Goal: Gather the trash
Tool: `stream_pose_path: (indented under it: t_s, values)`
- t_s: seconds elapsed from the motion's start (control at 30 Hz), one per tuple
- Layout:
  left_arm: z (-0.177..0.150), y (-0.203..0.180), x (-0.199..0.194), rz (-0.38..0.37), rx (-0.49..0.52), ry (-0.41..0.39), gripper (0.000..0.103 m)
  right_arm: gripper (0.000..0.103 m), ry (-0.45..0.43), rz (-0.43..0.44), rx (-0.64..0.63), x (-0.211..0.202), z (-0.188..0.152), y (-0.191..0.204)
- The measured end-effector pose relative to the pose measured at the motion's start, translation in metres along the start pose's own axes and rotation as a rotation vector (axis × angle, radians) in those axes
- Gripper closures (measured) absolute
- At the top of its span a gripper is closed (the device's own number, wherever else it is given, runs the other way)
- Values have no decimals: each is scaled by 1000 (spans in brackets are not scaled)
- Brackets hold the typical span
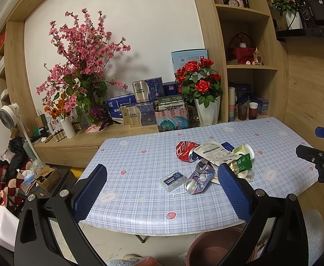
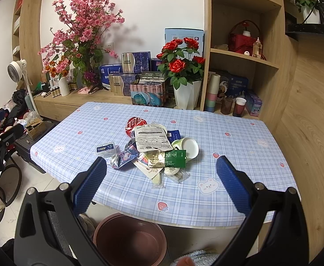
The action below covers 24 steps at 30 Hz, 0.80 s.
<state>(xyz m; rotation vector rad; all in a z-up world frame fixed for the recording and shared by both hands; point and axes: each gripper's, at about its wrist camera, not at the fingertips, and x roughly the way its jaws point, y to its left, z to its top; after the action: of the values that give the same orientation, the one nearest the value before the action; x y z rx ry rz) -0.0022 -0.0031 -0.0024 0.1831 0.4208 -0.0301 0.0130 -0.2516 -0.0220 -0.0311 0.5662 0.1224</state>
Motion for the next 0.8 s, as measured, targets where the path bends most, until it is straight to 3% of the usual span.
stream_pose_path:
  t_s: [0.8]
  values:
    - [0,-2,0,-1,5,-2,5,5,-2,-3,-4,0,1,-2]
